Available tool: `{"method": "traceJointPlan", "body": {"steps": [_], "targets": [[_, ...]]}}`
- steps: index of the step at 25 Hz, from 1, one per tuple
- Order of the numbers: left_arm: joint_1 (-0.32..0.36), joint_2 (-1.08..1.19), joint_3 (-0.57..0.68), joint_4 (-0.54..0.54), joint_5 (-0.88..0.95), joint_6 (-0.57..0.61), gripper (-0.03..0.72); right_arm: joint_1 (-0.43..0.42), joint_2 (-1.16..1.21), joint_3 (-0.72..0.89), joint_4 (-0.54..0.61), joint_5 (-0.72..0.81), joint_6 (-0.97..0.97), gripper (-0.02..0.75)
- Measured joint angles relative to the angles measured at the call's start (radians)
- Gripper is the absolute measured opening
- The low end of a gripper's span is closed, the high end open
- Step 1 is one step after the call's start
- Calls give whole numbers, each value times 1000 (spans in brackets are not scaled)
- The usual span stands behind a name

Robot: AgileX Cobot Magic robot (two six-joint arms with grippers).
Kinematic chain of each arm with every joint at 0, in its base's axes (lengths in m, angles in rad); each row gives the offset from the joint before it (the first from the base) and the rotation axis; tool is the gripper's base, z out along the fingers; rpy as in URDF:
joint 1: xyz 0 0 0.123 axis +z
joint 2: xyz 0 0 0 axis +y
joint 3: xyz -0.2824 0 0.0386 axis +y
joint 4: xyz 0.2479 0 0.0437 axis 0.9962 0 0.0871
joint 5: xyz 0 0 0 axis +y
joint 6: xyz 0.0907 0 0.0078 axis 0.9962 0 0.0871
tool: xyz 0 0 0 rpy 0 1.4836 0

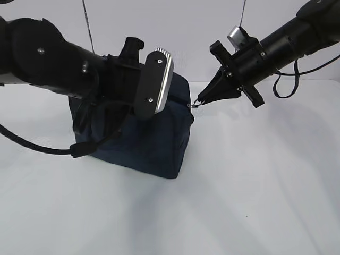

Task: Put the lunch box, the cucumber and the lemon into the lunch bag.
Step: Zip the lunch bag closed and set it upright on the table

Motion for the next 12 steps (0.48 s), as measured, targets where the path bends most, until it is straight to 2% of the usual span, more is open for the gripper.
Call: {"method": "traceJointPlan", "body": {"steps": [2, 4, 12], "targets": [[0, 4, 0, 0, -26, 0, 35, 0, 0, 0, -1, 0, 0, 8], [0, 4, 0, 0, -43, 0, -3, 0, 0, 0, -1, 0, 0, 8], [11, 4, 0, 0, -70, 0, -7, 0, 0, 0, -16, 0, 0, 8]]}}
